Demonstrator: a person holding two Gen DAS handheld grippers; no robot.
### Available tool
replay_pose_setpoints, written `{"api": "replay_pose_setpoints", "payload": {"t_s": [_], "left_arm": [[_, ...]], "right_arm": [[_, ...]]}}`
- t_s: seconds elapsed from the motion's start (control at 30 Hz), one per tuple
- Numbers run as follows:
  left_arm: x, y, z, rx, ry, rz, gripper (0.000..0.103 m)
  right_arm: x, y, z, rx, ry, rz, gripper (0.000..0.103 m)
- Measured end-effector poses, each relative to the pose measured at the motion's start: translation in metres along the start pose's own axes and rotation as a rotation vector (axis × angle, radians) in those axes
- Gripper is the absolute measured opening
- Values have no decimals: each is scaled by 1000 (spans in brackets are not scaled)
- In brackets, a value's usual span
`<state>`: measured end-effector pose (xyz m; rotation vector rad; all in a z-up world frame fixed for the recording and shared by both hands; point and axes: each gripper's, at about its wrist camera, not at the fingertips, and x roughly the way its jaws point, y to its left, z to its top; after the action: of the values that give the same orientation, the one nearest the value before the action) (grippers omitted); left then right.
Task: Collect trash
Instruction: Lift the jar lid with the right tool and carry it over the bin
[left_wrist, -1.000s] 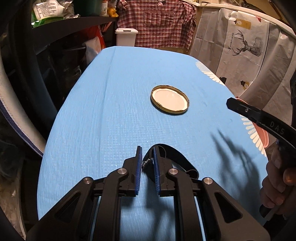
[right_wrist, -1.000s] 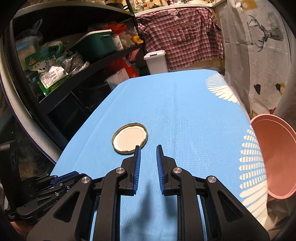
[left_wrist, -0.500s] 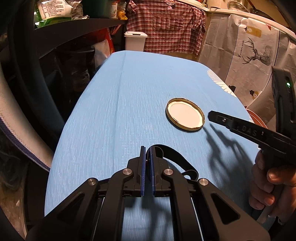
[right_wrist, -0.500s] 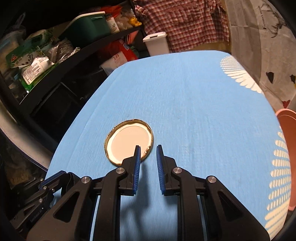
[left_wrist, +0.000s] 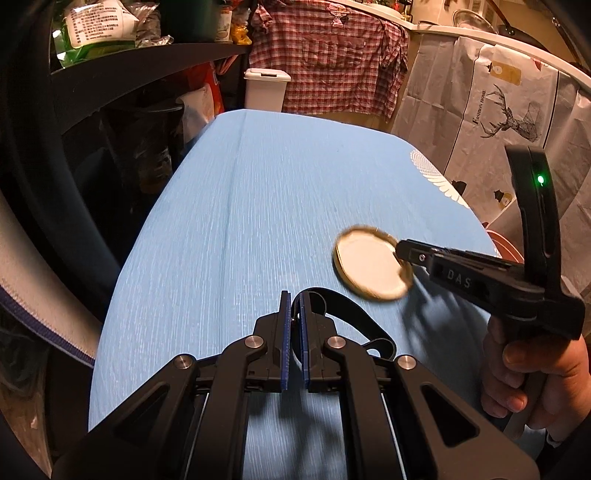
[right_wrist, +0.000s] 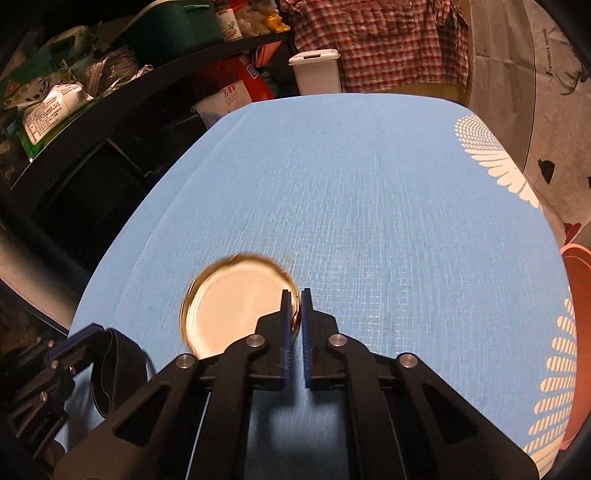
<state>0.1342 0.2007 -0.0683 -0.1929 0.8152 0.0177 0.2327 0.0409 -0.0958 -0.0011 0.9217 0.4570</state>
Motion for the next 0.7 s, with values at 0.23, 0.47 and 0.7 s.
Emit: {"api": "replay_pose_setpoints", "payload": {"t_s": [0.23,0.47,0.7], "left_arm": [[-10,-6,9,2,-31,-1,5],[-22,-17,16,15,-63,-12,5],[-34,-30,19,39,-93,-19,5]], "right_arm": [[-23,-3,1,-42,-43,-39,4],[-67,-23,9,-70,-89,-88,4],[-121,-43,19,-79,-143,-117,4]]}}
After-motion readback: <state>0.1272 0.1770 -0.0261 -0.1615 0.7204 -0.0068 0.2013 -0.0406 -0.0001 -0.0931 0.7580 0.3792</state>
